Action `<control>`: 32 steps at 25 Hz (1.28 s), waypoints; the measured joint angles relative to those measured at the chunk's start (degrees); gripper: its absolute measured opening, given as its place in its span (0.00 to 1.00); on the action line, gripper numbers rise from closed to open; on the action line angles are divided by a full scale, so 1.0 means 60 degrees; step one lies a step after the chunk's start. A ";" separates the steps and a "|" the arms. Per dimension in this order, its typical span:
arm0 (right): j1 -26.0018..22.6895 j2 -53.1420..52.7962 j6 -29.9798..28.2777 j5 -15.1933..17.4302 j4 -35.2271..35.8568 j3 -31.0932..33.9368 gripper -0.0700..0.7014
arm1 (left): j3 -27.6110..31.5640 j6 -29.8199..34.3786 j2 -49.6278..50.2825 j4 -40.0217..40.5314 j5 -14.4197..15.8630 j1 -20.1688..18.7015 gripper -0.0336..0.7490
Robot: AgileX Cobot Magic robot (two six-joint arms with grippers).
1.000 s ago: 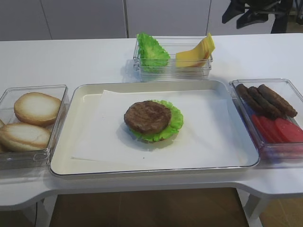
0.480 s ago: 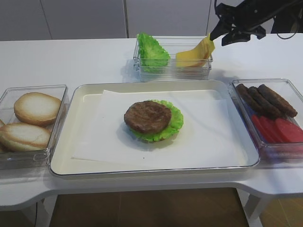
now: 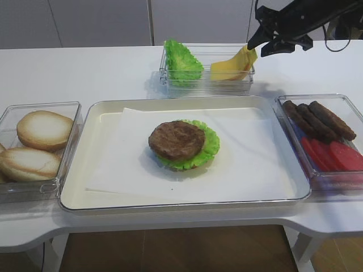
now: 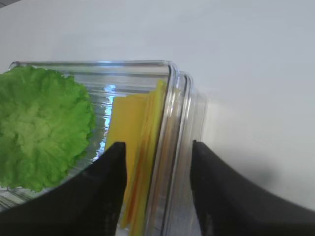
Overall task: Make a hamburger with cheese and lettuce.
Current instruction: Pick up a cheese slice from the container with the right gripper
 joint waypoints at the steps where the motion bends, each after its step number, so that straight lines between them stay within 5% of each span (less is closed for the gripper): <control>1: 0.0000 0.0039 -0.0004 0.0000 0.0000 0.0000 0.51 | 0.0000 0.0000 0.0000 0.0000 0.0000 0.0000 0.63; 16: 0.0000 0.0256 -0.0090 0.0033 0.0368 -0.0014 0.34 | 0.0000 0.0000 0.0000 0.0000 0.0000 0.0000 0.63; 25: 0.0000 0.0256 -0.0318 0.0133 0.0646 -0.0014 0.12 | 0.0000 0.0000 0.0000 0.0000 0.0000 0.0000 0.63; 32: 0.0000 0.0256 -0.0521 0.0178 0.0851 -0.0014 0.09 | 0.0000 0.0000 0.0000 0.0000 0.0000 0.0000 0.63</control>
